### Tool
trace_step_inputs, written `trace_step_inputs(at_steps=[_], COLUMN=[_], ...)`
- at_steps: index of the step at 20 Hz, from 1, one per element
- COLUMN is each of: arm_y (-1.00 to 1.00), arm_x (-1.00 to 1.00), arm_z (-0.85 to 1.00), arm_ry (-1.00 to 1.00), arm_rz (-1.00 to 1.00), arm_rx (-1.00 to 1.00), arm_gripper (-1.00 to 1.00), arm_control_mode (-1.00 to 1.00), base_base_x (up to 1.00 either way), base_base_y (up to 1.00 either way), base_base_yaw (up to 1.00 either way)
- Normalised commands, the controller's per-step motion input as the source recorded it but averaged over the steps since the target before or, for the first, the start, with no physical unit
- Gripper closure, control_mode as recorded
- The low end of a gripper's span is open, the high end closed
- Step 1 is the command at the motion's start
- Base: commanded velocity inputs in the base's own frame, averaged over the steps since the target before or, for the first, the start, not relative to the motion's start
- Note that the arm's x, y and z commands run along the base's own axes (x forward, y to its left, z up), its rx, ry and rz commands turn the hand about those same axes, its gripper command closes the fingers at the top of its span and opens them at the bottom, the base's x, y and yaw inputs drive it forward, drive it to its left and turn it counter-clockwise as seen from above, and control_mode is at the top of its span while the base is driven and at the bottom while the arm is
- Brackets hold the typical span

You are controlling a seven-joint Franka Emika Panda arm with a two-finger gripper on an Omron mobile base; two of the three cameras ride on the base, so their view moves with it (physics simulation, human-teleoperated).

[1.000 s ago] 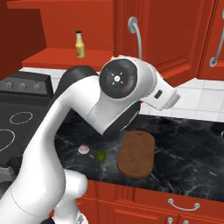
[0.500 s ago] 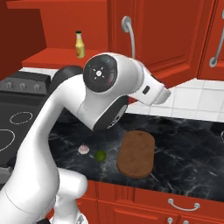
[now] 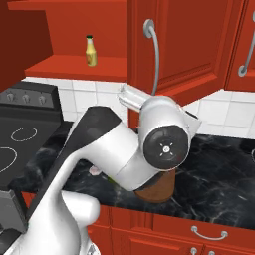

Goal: Open the cabinet. Place the bowl and condiment on the counter. Then place the lime and garlic on the cutting board.

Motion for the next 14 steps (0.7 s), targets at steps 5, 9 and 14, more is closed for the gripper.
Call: trace_step_inputs(at_steps=[5, 9, 14], arm_y=[0.53, 0.47, 0.31], arm_x=[-0.68, -1.0, -1.0], arm_z=[-0.43, -0.02, 0.26], arm_ry=[0.04, 0.01, -0.05], arm_rz=[0.77, 0.43, 0.13], arm_rx=[-0.14, -0.2, -0.12], arm_gripper=[-1.0, -1.0, -1.0], arm_control_mode=[-1.0, -1.0, -1.0], base_base_x=[0.0, 0.0, 0.0], base_base_y=[0.0, 0.0, 0.0], base_base_yaw=[0.0, 0.0, 0.0])
